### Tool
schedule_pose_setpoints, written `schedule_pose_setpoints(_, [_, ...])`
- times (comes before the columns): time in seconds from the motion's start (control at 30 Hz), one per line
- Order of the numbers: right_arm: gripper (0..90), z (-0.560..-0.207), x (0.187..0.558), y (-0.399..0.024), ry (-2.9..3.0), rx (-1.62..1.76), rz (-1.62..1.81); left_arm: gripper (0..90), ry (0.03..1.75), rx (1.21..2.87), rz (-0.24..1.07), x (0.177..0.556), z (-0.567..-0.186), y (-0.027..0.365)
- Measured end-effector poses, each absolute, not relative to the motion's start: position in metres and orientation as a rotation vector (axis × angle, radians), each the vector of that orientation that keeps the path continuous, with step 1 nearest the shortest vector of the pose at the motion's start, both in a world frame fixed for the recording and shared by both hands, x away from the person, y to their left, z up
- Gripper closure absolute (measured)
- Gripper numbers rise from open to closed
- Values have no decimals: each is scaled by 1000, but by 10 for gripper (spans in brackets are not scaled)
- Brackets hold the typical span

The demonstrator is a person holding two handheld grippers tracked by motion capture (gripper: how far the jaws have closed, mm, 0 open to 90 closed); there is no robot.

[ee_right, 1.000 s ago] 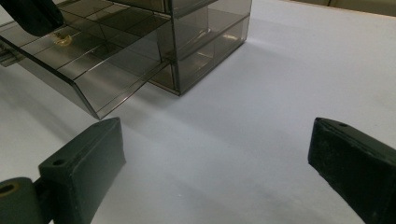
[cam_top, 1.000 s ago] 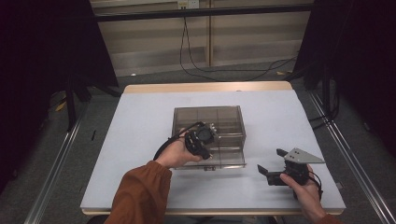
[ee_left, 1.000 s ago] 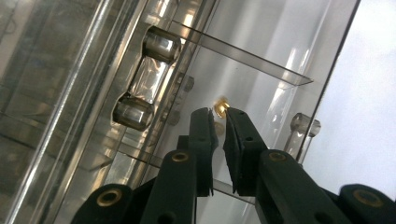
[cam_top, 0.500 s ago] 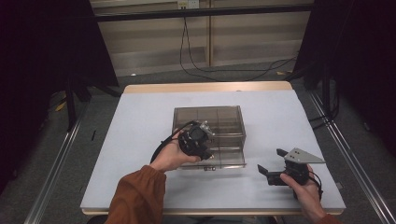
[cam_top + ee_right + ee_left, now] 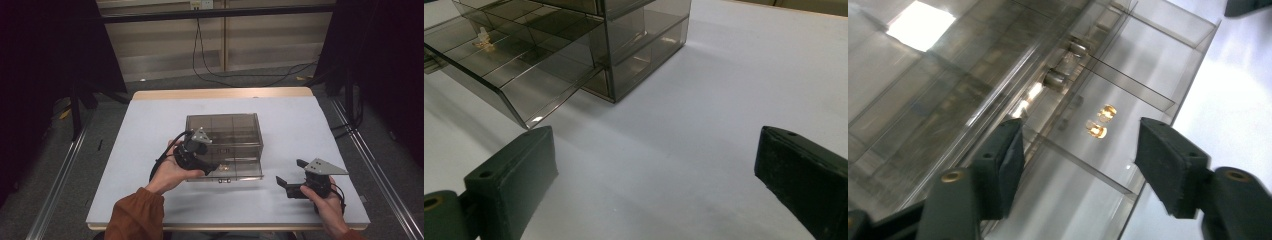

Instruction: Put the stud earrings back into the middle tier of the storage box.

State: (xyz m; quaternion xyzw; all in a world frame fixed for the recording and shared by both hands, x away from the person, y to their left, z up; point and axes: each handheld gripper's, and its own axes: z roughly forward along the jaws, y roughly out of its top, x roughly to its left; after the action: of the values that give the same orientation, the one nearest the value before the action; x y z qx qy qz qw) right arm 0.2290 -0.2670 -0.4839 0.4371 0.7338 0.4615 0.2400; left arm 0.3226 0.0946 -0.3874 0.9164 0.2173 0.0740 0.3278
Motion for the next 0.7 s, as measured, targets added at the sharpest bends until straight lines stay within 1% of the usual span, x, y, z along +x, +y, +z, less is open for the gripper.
schedule_pose_setpoints(0.03, [27, -484, 229, -267, 2008, 1196, 1263, 297, 580, 2376, 216, 320, -387, 96])
schedule_pose_setpoints(0.07, [27, -484, 229, -267, 2007, 1197, 1264, 259, 596, 2363, 209, 319, -386, 99])
schedule_pose_setpoints(0.1, [27, -484, 229, -267, 2007, 1197, 1265, 253, 599, 2350, 185, 319, -386, 102])
schedule_pose_setpoints(0.37, [27, -484, 229, -267, 2007, 1199, 1263, 119, 682, 2288, 228, 312, -385, 128])
schedule_pose_setpoints(0.5, [27, -484, 229, -267, 2007, 1198, 1265, 83, 723, 2273, 232, 310, -387, 142])
schedule_pose_setpoints(0.53, [27, -484, 229, -267, 2007, 1197, 1262, 68, 730, 2252, 244, 308, -390, 151])
schedule_pose_setpoints(0.6, [27, -484, 229, -267, 2007, 1196, 1261, 38, 727, 2219, 228, 305, -393, 160])
schedule_pose_setpoints(0.7, [27, -484, 229, -267, 2006, 1203, 1262, 39, 764, 2188, 264, 301, -396, 171])
